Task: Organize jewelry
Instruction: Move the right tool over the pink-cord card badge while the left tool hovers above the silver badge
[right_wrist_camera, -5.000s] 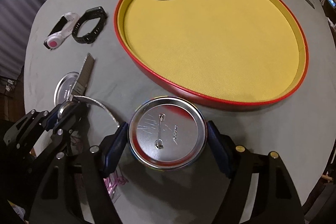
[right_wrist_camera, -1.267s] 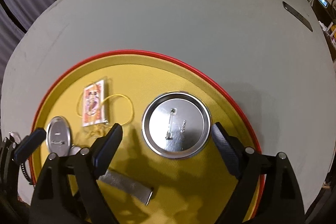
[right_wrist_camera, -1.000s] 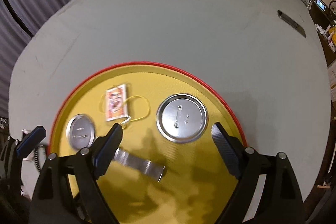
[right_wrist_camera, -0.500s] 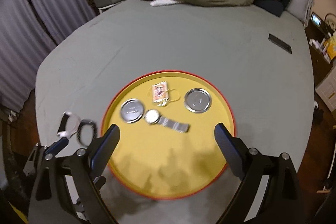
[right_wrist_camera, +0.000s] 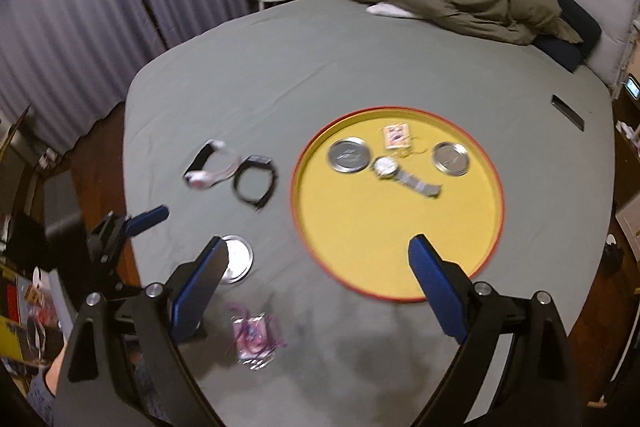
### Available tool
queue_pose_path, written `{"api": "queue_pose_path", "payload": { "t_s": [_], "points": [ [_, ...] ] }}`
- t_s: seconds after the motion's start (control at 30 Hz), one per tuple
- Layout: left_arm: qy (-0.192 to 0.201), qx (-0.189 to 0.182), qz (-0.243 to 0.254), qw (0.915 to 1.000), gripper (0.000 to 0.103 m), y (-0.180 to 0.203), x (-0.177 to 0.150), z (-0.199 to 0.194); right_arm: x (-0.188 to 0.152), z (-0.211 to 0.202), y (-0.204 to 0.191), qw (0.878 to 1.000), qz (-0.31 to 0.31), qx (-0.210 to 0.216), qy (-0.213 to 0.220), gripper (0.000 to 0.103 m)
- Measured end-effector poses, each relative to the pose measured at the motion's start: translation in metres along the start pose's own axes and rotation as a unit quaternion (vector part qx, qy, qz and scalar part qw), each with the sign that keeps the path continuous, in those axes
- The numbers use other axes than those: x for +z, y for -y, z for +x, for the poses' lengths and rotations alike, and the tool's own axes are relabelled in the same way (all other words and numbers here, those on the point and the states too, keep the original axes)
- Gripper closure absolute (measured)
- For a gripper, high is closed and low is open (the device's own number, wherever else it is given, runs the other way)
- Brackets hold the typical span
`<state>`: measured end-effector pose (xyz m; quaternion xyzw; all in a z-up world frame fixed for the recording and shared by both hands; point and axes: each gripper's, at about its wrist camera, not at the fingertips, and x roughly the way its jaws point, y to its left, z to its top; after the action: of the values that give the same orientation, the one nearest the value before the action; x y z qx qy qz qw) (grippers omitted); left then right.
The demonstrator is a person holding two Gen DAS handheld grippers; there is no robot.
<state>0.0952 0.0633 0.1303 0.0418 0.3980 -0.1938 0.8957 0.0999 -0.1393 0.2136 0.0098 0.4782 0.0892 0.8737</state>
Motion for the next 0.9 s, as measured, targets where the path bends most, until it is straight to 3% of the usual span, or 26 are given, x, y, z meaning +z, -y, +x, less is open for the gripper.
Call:
{"api": "queue_pose_path", "payload": {
  "t_s": [0.37,0.9],
  "points": [
    [-0.048,0.009,-0.026,0.9985,0.006,-0.043,-0.044,0.023,-0.05,0.04,-0.053,0.998,-0.039,0.027,-0.047,0.016],
    [-0.089,0.006,-0.011,0.9959,0.006,-0.045,-0.076,0.072,-0.114,0.107,-0.066,0.992,-0.04,0.051,-0.105,0.015]
  ]
}}
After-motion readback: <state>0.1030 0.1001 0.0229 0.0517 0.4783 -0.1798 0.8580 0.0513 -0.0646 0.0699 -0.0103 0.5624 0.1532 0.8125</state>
